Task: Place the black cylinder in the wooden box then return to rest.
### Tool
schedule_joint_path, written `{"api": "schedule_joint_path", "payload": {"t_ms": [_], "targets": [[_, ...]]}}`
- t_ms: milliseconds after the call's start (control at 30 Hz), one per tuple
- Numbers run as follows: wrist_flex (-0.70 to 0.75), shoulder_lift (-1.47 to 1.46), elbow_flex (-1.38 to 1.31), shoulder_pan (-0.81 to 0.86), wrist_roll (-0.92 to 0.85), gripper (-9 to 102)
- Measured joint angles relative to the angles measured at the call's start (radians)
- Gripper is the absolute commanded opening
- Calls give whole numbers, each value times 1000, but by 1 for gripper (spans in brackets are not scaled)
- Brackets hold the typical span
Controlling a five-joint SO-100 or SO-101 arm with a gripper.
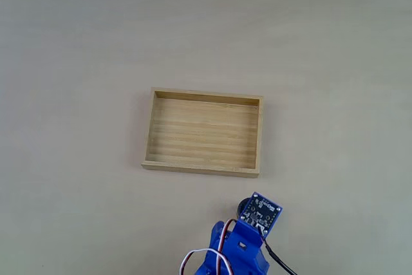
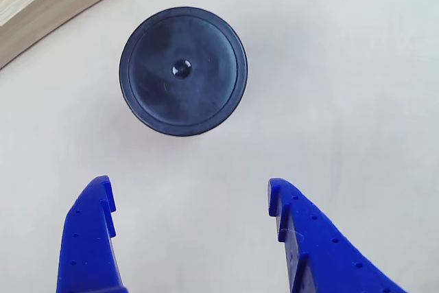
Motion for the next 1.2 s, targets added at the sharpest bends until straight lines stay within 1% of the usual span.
{"api": "schedule_joint_path", "payload": {"t_ms": [267,833,1000,1200], "targets": [[-118,72,0,-20,6,34],[-276,130,0,-35,58,33],[-350,137,2,-35,92,30],[-376,143,21,-35,106,30]]}}
